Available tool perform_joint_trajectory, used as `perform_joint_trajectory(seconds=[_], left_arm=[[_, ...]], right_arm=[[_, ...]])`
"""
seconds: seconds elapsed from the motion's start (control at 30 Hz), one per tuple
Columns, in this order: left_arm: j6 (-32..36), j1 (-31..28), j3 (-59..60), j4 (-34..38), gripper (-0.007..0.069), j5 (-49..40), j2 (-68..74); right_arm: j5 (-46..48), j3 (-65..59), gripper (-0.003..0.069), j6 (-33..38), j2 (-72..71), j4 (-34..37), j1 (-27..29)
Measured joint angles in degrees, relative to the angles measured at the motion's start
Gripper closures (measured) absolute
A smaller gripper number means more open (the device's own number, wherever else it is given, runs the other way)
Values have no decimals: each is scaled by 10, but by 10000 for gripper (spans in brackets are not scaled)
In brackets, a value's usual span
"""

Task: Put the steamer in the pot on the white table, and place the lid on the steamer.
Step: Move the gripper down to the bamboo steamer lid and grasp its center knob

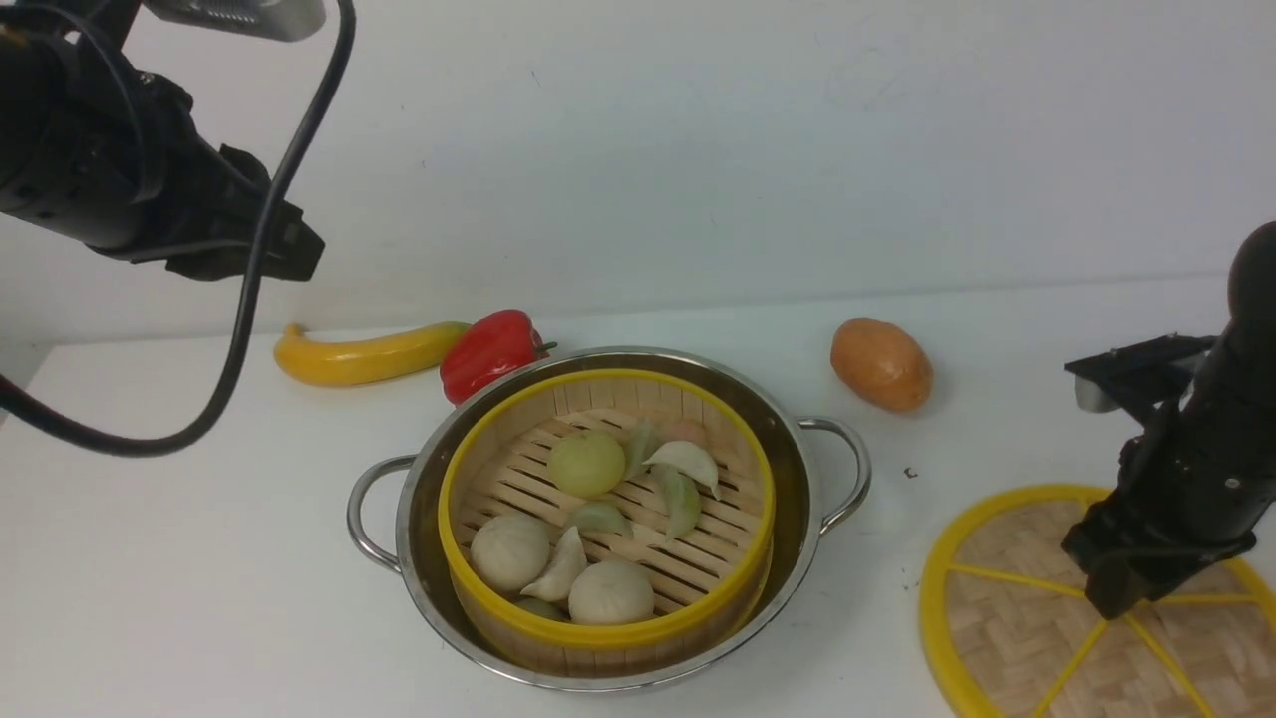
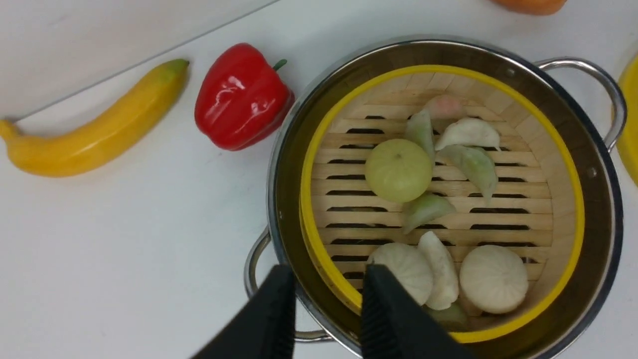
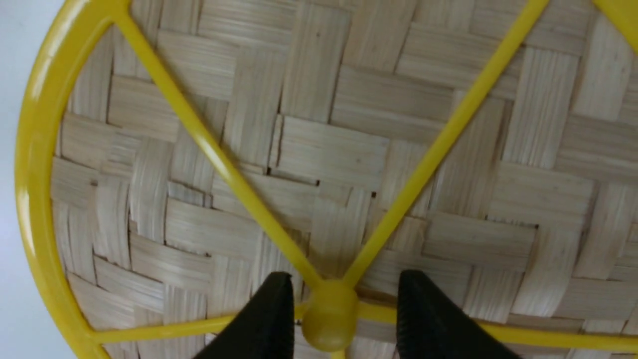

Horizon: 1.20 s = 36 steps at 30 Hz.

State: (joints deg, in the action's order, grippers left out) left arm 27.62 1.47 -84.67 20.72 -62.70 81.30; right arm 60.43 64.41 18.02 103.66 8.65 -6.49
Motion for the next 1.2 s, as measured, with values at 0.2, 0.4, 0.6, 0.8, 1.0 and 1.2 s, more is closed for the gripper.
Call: perform_joint_trajectory(seconds=[0.2, 0.4, 0.6, 0.8, 1.0, 1.2], left_arm=[[-59, -1, 0, -101, 438, 2, 0], [-111, -2, 0, -166, 438, 18, 0], [-186, -2, 0, -247, 438, 45, 0], [-198, -2, 0, -233, 438, 47, 0], [-192, -2, 0, -207, 438, 48, 0], [-192, -2, 0, -207, 438, 47, 0]], right_arm=[[0, 0, 391, 0, 2, -6, 0], [0, 0, 403, 0, 5, -8, 0], [0, 1, 415, 0, 5, -8, 0], [0, 1, 417, 0, 5, -8, 0], [0, 1, 449, -2, 5, -8, 0], [0, 1, 501, -9, 5, -8, 0]])
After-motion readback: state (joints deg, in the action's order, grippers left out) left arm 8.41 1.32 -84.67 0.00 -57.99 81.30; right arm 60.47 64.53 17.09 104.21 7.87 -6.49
